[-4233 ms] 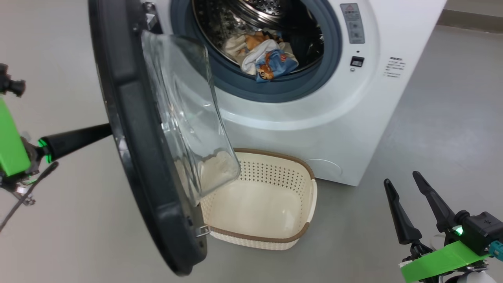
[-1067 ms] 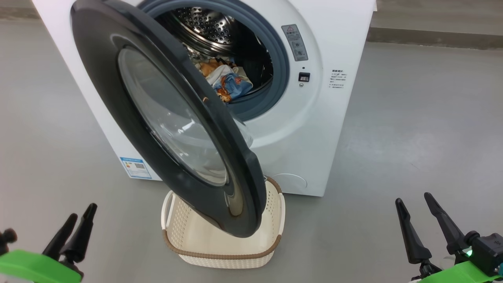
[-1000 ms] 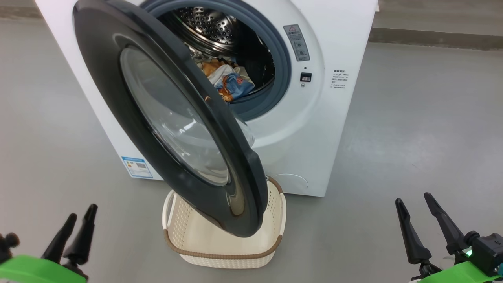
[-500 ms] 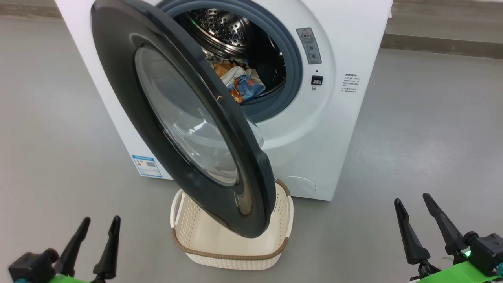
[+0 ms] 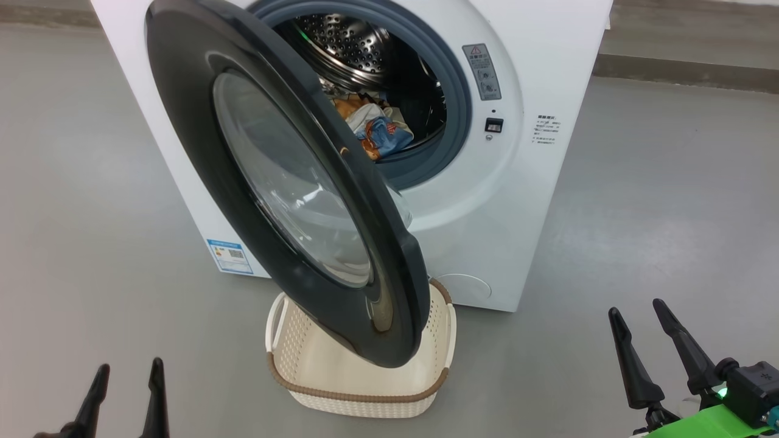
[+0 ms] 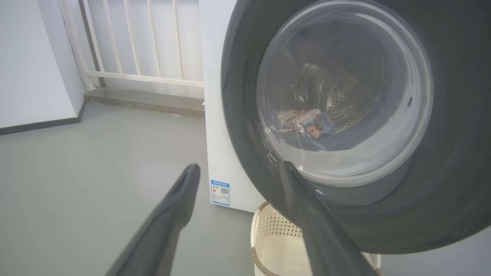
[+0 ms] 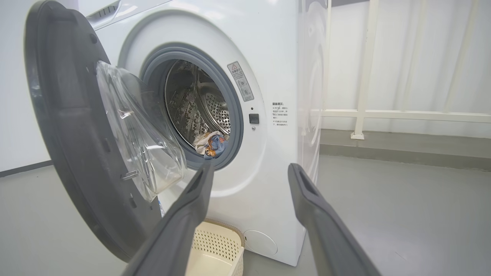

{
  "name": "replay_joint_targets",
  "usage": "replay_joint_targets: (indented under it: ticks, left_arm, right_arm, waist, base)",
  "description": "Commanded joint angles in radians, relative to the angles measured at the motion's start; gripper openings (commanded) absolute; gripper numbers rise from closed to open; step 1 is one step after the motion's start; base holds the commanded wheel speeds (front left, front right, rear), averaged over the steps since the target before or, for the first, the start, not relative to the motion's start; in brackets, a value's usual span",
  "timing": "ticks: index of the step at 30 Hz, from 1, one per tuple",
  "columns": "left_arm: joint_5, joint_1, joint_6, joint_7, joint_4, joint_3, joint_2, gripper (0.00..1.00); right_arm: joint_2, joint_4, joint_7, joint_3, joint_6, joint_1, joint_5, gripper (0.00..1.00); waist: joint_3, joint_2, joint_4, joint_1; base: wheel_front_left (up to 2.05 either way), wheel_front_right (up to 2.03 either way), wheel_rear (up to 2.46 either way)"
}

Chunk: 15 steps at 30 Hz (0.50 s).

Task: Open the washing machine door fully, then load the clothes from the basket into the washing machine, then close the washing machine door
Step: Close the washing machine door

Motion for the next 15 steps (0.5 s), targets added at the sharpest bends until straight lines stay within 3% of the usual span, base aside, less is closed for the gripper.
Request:
replay_joint_targets:
  ticks: [1,15]
  left_arm:
    - [0.031,-0.008,-0.002,-0.011,-0.027,0.047,0.006,1.0]
    - [0.084,0.011,-0.002,-0.011,-0.01,0.065,-0.018,1.0]
  right_arm:
    - [-0.021,-0.022,-0.008,0.023,0.004,-0.027,-0.007,1.0]
    - [-0.022,-0.022,-0.008,0.019,0.004,-0.028,-0.009,1.0]
  waist:
    - [0.001,-0.0001,-0.002,0.0]
    - [0.006,-0.0001,-0.001,0.0]
  base:
    - [0.0,0.0,0.0]
    - [0.0,0.0,0.0]
